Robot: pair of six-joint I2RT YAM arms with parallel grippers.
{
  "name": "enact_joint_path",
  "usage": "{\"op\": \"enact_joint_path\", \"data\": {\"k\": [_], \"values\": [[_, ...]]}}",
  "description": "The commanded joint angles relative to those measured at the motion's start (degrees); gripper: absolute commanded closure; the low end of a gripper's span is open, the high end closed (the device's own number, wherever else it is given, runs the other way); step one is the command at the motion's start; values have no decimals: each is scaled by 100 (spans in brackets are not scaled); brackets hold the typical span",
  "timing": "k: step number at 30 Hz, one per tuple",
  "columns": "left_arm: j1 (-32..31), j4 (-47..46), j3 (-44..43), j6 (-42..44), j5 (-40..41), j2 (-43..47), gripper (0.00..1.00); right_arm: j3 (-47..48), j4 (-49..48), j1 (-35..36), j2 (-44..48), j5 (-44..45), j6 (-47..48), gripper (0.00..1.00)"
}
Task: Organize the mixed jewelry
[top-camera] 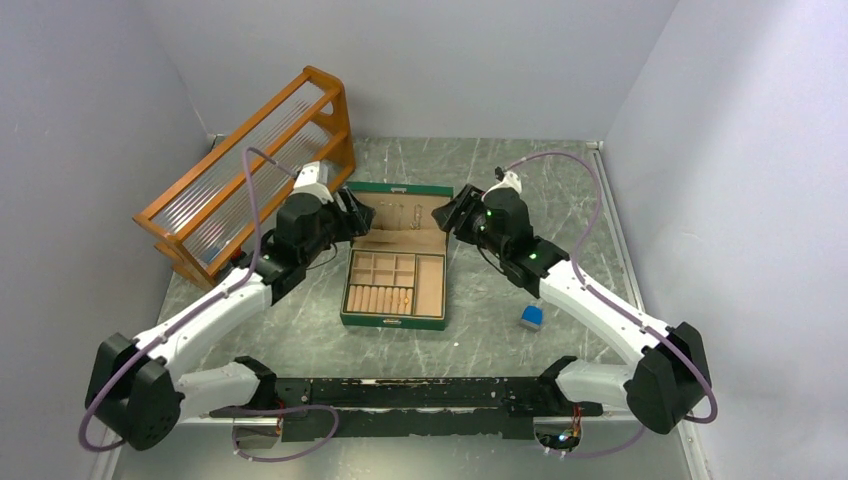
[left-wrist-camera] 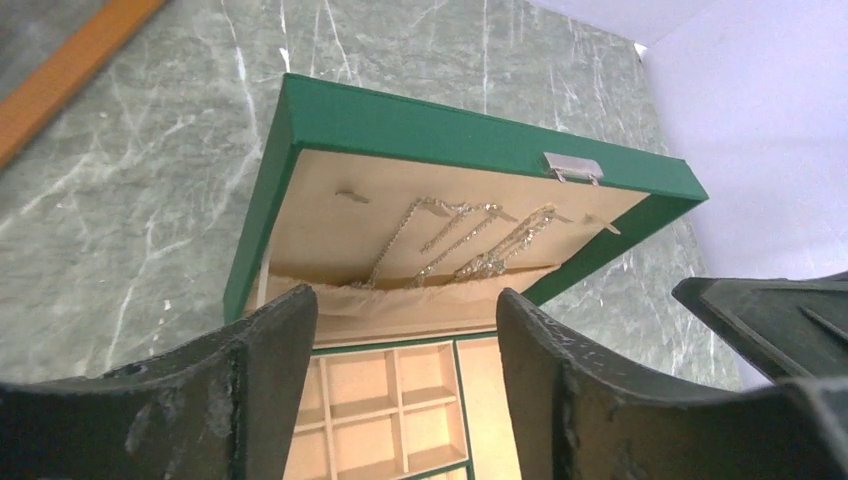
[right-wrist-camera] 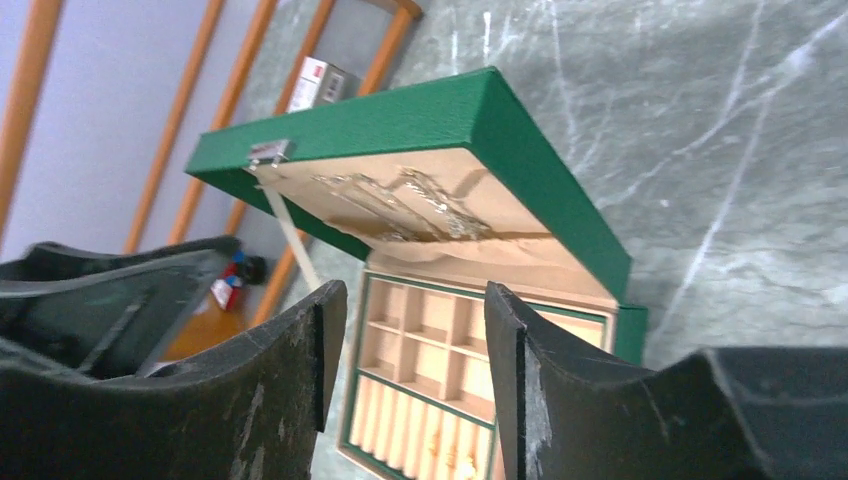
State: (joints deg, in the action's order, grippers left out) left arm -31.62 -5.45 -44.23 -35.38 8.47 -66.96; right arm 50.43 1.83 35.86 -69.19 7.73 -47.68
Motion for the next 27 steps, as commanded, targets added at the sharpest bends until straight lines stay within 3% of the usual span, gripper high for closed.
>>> {"op": "enact_joint_path", "data": {"k": [1, 5, 8, 17, 27], "values": [[57, 796, -90, 377, 184, 613, 26, 237, 734, -190, 166, -273, 957, 42], [89, 1226, -323, 636, 252, 1058, 15, 870, 1163, -281, 90, -505, 1341, 38], [141, 1494, -689, 733, 217, 1101, 12, 1171, 1201, -287, 13, -397, 1447, 34], [592, 1949, -1806, 627, -771, 185, 13, 2216, 1848, -414, -856, 373, 1267, 31], [1034, 2048, -2054, 585, -1755, -371, 16, 2317, 2076, -518, -1392, -474, 1546, 35]]}}
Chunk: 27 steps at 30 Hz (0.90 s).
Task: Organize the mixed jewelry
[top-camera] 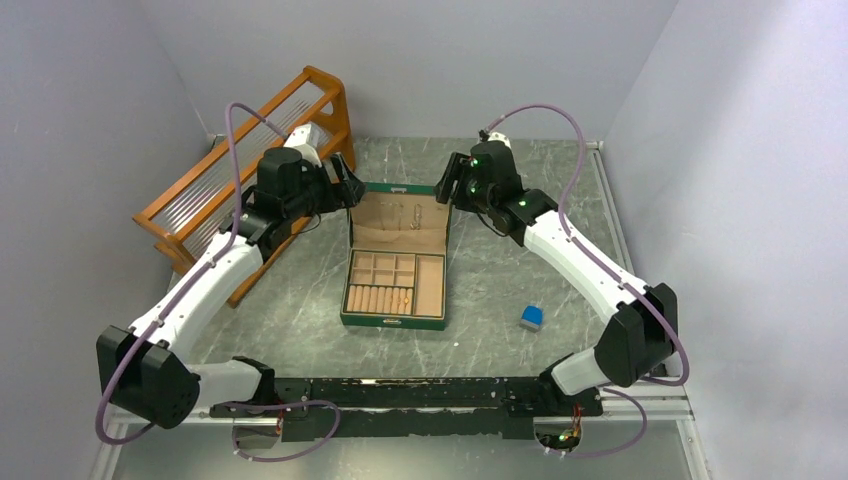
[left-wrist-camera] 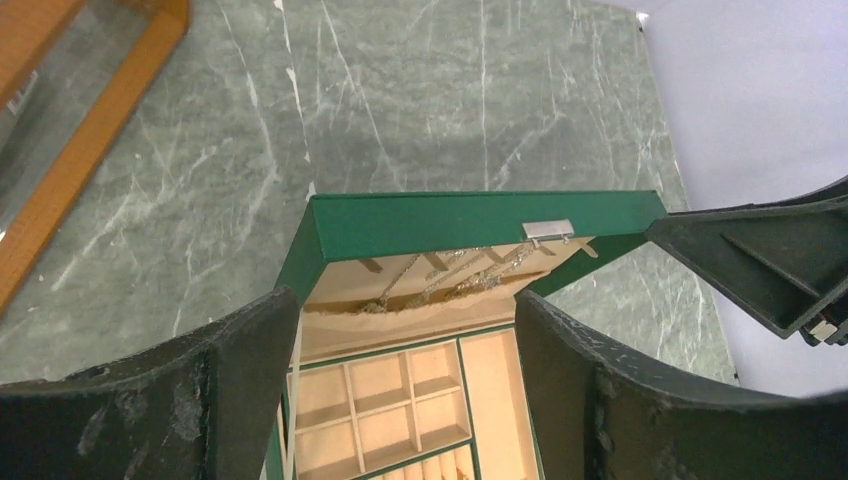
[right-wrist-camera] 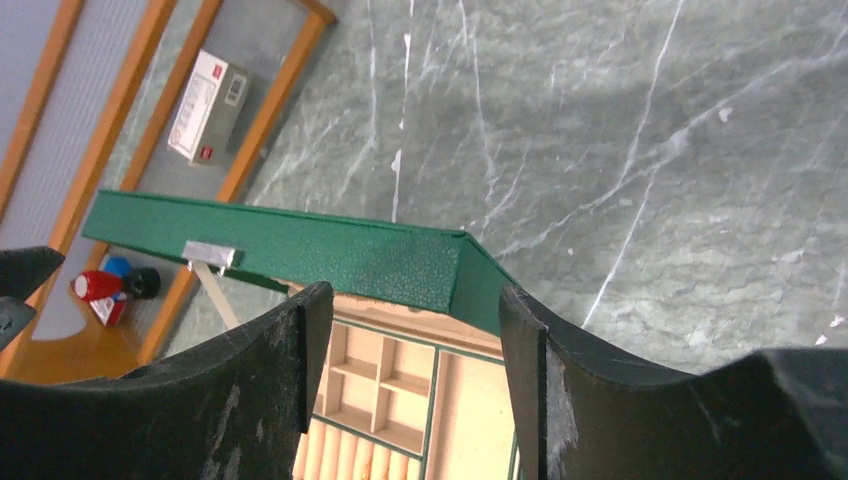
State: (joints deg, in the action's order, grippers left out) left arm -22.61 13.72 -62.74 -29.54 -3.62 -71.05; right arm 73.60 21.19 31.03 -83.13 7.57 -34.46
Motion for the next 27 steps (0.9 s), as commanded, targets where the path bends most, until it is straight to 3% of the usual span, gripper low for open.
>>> {"op": "enact_joint_path", "data": {"k": [1, 9, 14, 16, 20, 24, 27], "values": [[160, 165, -203, 27, -574, 53, 16, -70, 140, -34, 14, -599, 243, 37], [270, 410, -98, 208, -627, 289, 16, -676, 154, -38, 228, -1370, 313, 53], [284, 419, 36, 169, -655, 470, 15, -887, 218, -38, 476, -1486, 334, 57], [284, 397, 39, 153, -608, 502, 15, -879, 187, -36, 607, -1487, 331, 57], [289, 314, -73, 97, -494, 438, 15, -743, -115, -36, 899, -1235, 260, 43], [292, 168, -131, -16, -258, 199, 16, -377, -51, -51, 873, -150, -32, 37], [292, 105, -151, -100, -166, 50, 17, -136, -57, -88, 604, 174, -105, 37]]}}
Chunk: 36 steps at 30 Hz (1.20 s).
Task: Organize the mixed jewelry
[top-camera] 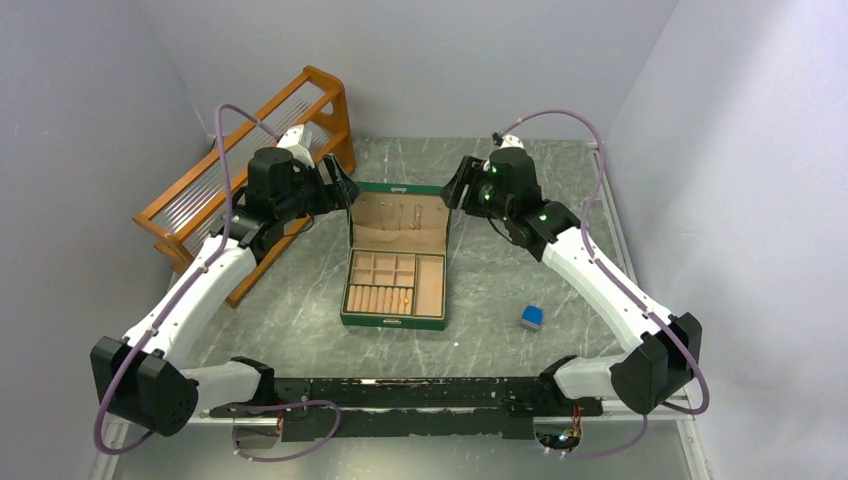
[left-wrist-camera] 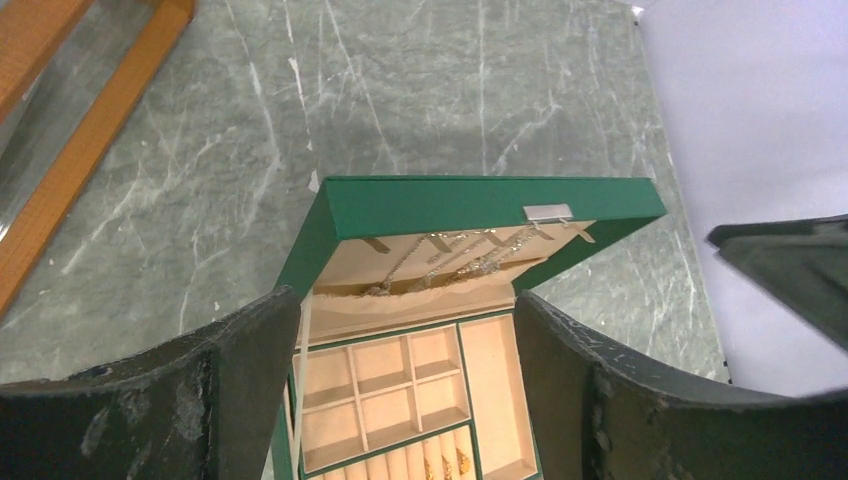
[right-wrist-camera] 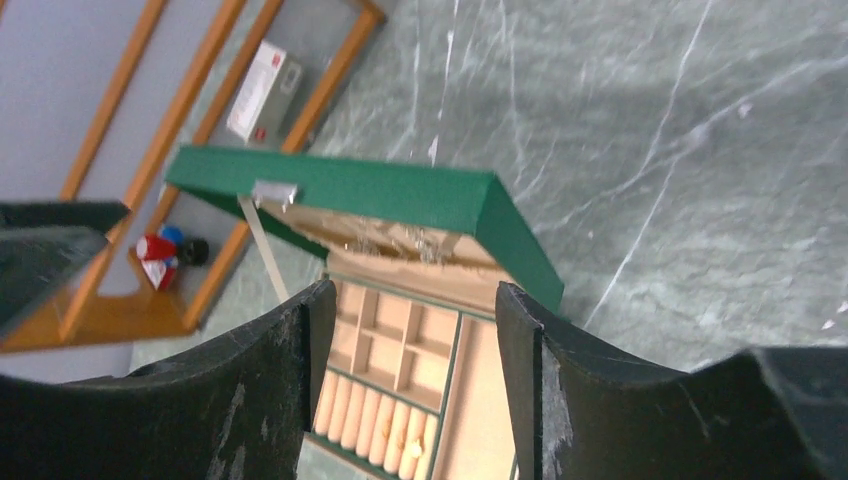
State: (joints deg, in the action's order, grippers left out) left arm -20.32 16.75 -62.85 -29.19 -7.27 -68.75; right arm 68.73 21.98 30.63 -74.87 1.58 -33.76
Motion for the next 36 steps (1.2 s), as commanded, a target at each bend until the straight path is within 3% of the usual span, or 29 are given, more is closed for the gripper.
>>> {"op": "enact_joint_path", "data": {"k": [1, 5, 11, 19, 30, 36], "values": [[63, -230, -135, -150, 214, -196, 18, 452, -99, -67, -345, 776, -163, 37], [63, -295, -90, -167, 265, -234, 18, 641, -62, -79, -809, 517, -38, 40], [63, -228, -13, -106, 314, -175, 18, 453, -33, -83, -1045, -105, 122, 54], [72, 10, 48, 58, 370, 67, 17, -469, 70, -87, -440, -712, 181, 61], [80, 390, 560, 107, 213, 453, 18, -1730, 221, -77, 436, -1265, 18, 63], [80, 693, 921, 21, 80, 643, 19, -2088, 535, -67, 923, -2040, 266, 63]]}}
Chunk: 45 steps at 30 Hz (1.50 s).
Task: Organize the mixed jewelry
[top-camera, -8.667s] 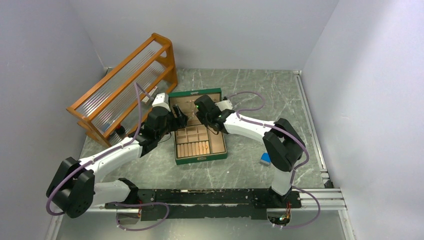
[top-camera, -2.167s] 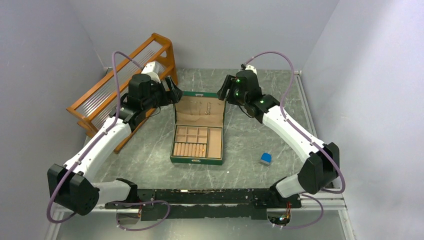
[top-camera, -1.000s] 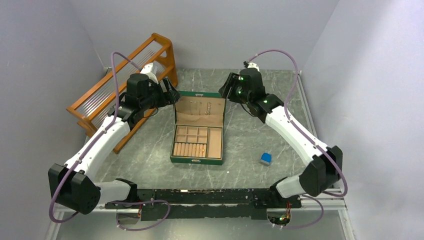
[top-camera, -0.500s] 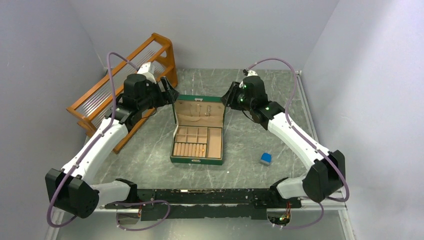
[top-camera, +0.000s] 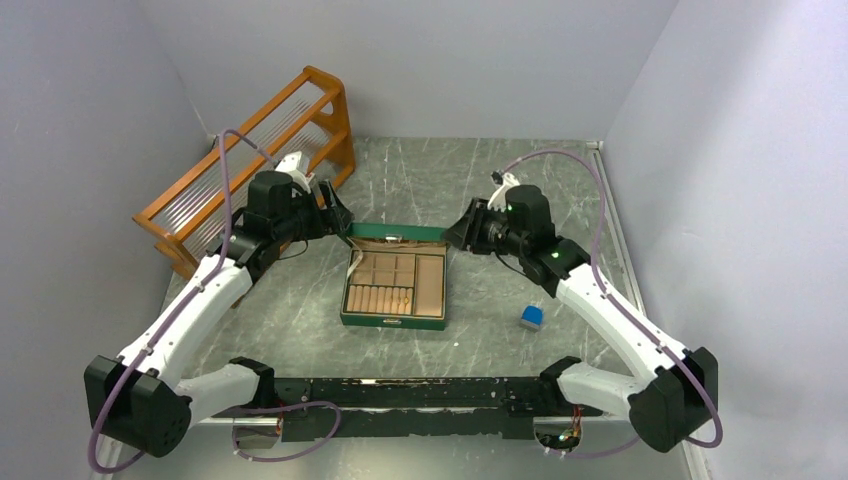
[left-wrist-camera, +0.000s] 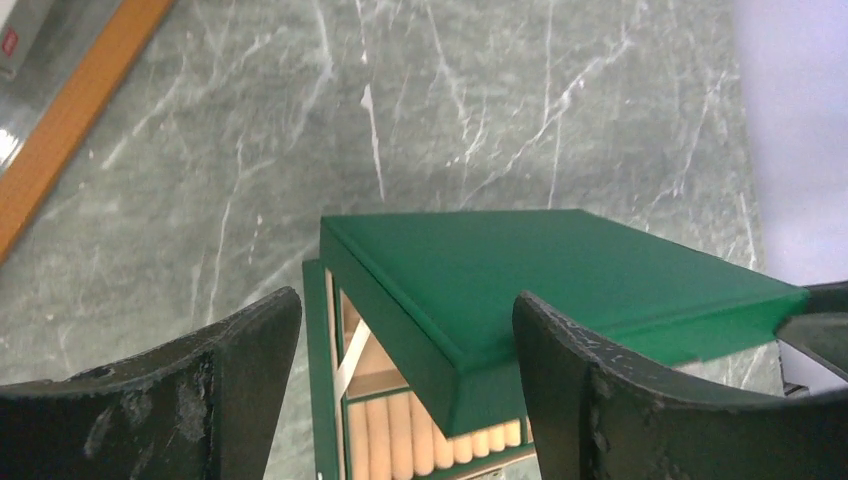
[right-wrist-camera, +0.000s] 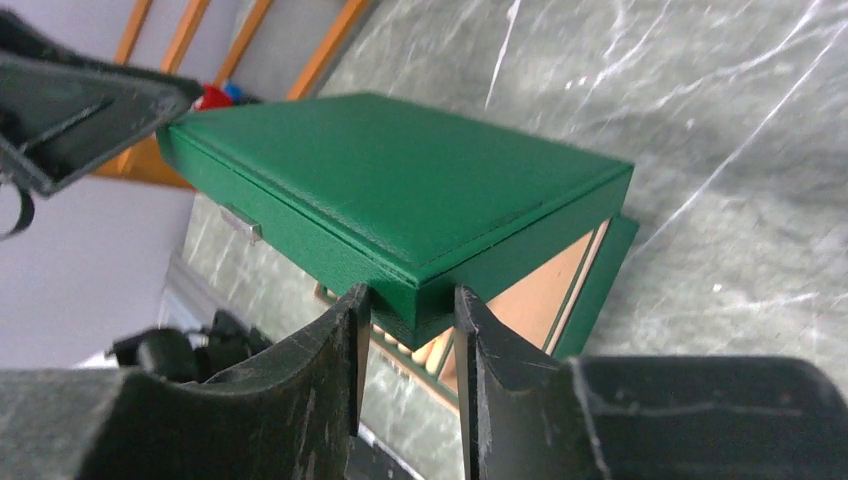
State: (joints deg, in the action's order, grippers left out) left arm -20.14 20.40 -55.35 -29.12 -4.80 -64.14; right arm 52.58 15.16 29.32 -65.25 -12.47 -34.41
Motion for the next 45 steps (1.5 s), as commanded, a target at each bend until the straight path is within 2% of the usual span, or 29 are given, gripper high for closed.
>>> {"op": "enact_joint_path", "data": {"k": [1, 6, 12, 16, 18, 24, 31, 35, 40, 45], "values": [[63, 345, 219, -18, -186, 216, 19, -506, 1286, 64, 30, -893, 450, 63], [63, 596, 314, -127, -10, 368, 19, -564, 1987, 77, 249, -1496, 1141, 63], [63, 909, 559, -224, 89, 470, 21, -698, 1960, 135, 865, -1776, 833, 62], [63, 1060, 647, -198, -426, 373, 23, -766, 1769, 136, 789, -1450, 665, 50], [63, 1170, 649, -93, -718, 268, 28, -828, 1623, 146, 598, -1221, 585, 47], [54, 1670, 677, 358, -985, -112, 38, -711, 1454, 494, -192, -511, 472, 45], [28, 1899, 757, 734, -1094, -307, 40, -488, 1575, 985, -748, 139, 353, 48], [-89, 1812, 832, 950, -1322, -453, 51, -388, 1673, 1247, -977, 497, 236, 53], [-646, 1818, 836, 880, -701, -880, 59, -203, 1893, 1720, -1423, 1091, 69, 59], [-1049, 1814, 877, 696, -140, -1314, 63, -127, 1980, 1969, -1768, 1453, -42, 64]]}}
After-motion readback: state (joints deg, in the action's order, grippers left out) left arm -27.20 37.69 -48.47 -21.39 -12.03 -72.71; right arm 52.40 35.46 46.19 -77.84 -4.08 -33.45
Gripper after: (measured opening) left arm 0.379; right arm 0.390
